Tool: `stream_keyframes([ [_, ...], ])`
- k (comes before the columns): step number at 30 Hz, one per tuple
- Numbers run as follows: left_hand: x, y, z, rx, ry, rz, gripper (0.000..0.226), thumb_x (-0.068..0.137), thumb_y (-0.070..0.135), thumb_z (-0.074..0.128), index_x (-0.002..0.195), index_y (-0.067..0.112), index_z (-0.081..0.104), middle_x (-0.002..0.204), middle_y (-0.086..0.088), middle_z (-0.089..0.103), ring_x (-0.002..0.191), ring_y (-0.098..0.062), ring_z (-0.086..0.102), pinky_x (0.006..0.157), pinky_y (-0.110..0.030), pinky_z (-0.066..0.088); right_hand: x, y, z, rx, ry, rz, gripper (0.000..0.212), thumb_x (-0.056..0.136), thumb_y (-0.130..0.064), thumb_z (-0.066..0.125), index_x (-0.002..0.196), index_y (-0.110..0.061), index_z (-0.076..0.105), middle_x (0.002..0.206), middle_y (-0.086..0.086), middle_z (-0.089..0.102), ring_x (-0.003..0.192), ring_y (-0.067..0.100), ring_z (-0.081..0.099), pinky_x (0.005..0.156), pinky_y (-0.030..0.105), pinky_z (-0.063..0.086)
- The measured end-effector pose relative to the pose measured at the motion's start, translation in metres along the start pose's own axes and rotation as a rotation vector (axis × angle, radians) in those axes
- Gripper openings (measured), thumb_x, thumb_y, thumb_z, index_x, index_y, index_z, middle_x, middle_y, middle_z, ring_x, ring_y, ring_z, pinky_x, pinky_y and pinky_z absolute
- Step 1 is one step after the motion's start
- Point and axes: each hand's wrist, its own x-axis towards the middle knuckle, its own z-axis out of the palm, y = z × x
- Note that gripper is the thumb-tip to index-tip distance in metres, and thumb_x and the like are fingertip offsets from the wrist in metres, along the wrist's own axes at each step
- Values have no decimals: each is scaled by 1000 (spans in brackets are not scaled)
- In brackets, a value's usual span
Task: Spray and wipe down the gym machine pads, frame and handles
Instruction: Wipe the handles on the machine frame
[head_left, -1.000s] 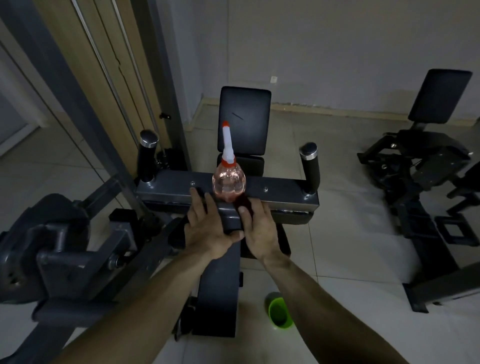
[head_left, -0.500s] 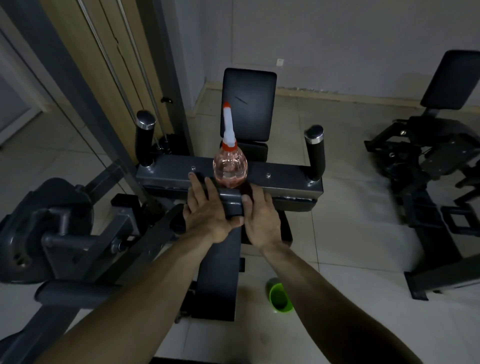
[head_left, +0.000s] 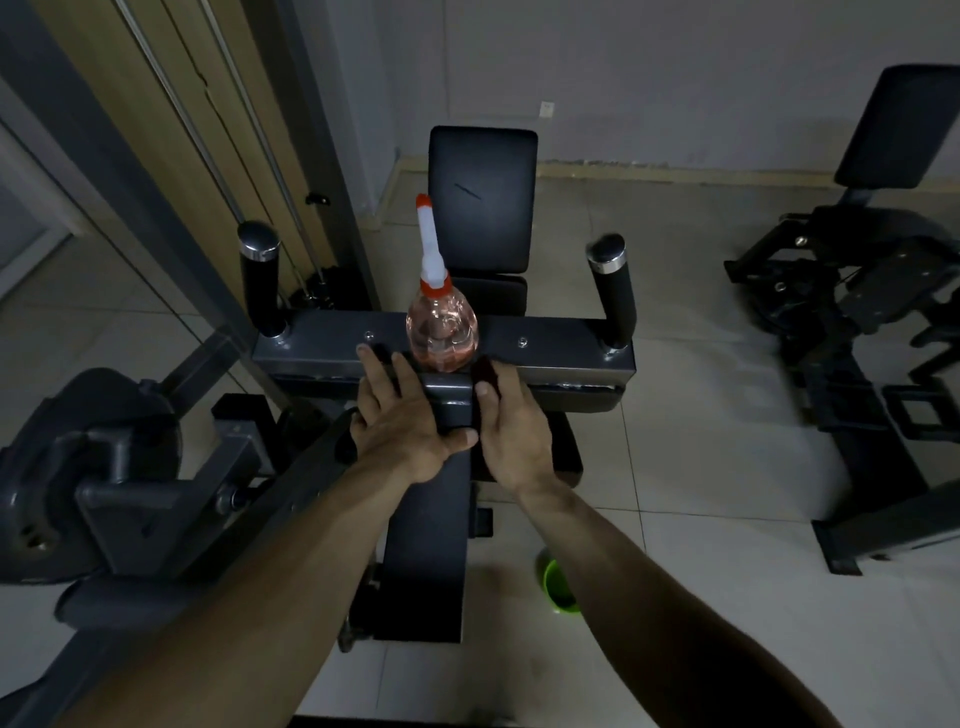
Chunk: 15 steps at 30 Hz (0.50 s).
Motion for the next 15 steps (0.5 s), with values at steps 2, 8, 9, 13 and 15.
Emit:
stream_keyframes([
  [2,1,1,-1,-4,-9,-13,142,74,68,78,158,22,-26,152,-7,-54,155,-37,-16,126,-56,11,10,-11,3,55,-3,136,32,105,-52,38,122,-30,53,99,-3,71,90,18,70,79,48,60],
  [8,0,1,-2,-14,-24,-12,142,74,67,79,158,23,-27,152,-6,-54,155,-38,-15,127,-56,9,8,-15,-5,318,-51,267,32,105,-53,41,127,-32,54,105,-3,73,96,14,71,88,45,60],
  [9,0,1,-2,-11,-15,-13,142,74,67,79,158,23,-26,152,-6,-54,155,-38,-16,127,-55,8,1,-13,-8,243,-81,168,29,108,-47,40,132,-32,49,105,-4,72,95,14,71,83,42,61],
  [13,-1,4,-2,49,-9,-45,142,74,69,77,158,19,-27,154,-12,-50,154,-37,-23,127,-53,-4,21,-17,-6,202,-41,276,25,106,-48,43,113,-29,57,93,-3,70,87,17,69,81,47,59],
  [15,0,6,-2,52,0,-61,143,74,68,78,158,19,-26,155,-12,-49,153,-37,-25,127,-52,-6,28,-25,-5,477,-56,427,27,102,-52,48,106,-30,64,98,2,74,94,20,72,90,50,60],
])
